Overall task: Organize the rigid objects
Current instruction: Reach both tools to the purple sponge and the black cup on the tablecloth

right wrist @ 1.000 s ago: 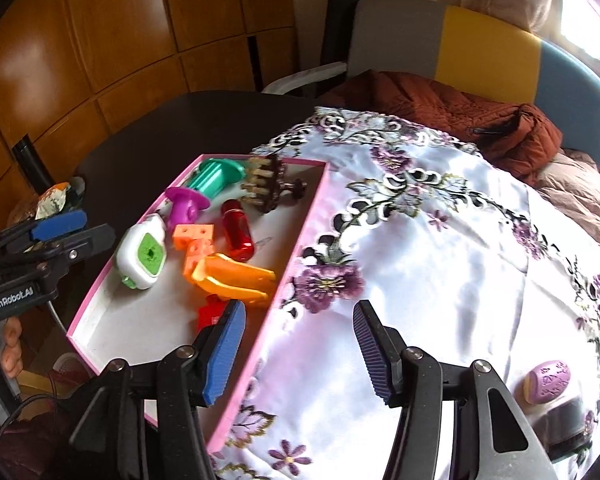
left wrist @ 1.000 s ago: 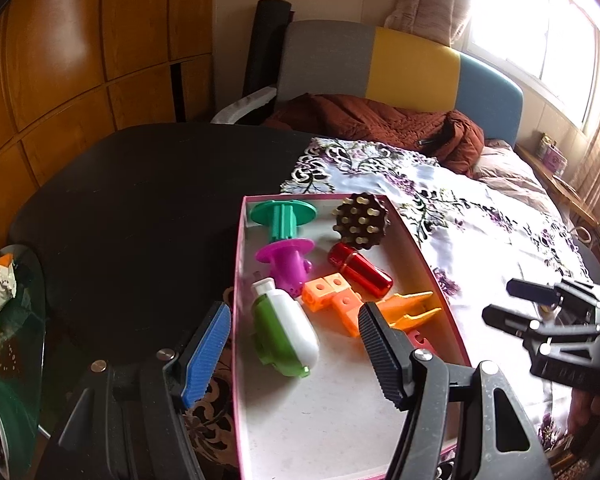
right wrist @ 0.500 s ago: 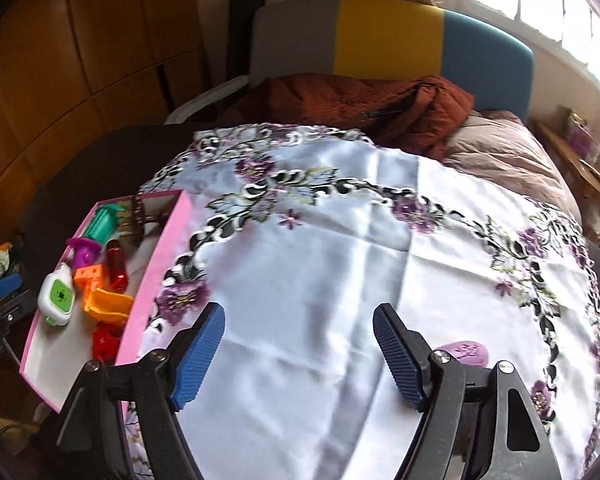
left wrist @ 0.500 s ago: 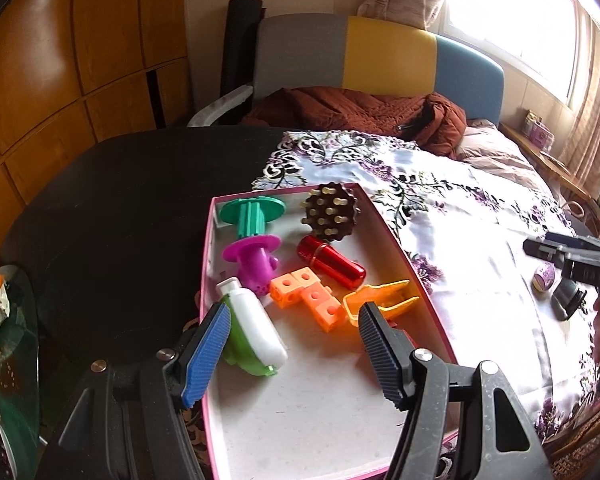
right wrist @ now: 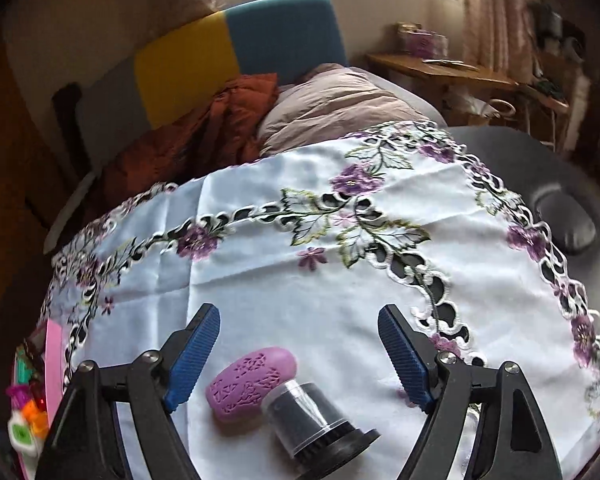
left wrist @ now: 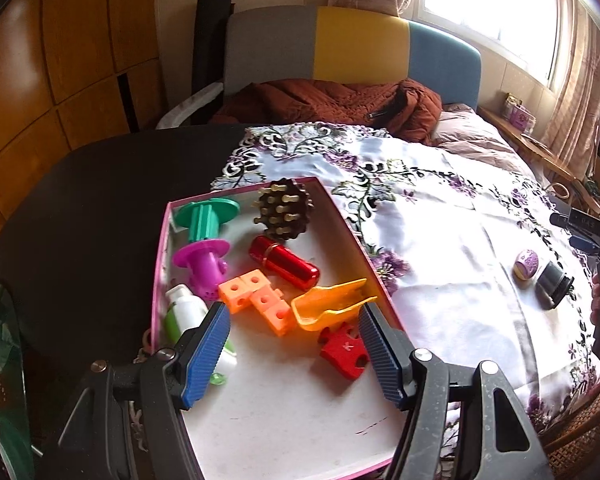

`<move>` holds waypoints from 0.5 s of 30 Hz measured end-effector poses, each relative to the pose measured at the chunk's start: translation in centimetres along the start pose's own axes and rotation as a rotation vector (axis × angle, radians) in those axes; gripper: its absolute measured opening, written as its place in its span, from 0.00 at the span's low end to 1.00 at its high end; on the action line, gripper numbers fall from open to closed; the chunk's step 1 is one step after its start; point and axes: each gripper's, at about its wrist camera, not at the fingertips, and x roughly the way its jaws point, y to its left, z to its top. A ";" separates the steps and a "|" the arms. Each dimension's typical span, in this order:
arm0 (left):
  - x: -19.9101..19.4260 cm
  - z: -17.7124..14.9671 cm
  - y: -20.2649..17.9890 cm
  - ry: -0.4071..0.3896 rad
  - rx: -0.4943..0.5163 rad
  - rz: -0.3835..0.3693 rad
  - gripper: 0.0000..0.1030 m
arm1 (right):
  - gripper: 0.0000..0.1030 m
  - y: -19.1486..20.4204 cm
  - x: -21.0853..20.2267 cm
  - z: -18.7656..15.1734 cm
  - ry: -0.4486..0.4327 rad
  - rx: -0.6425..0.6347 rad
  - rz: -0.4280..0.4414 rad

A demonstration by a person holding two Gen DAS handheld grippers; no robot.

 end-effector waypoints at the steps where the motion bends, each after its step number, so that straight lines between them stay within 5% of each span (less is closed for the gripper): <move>1: 0.0 0.0 -0.3 -0.001 0.003 -0.013 0.65 | 0.84 -0.7 -0.1 0.1 -0.003 0.038 -0.013; 5: 0.3 0.2 -2.0 0.006 0.046 -0.061 0.65 | 0.84 -2.6 -0.1 0.3 0.001 0.136 -0.027; 15: 1.5 0.9 -8.4 0.034 0.181 -0.199 0.65 | 0.85 -2.5 0.5 0.0 0.038 0.122 -0.063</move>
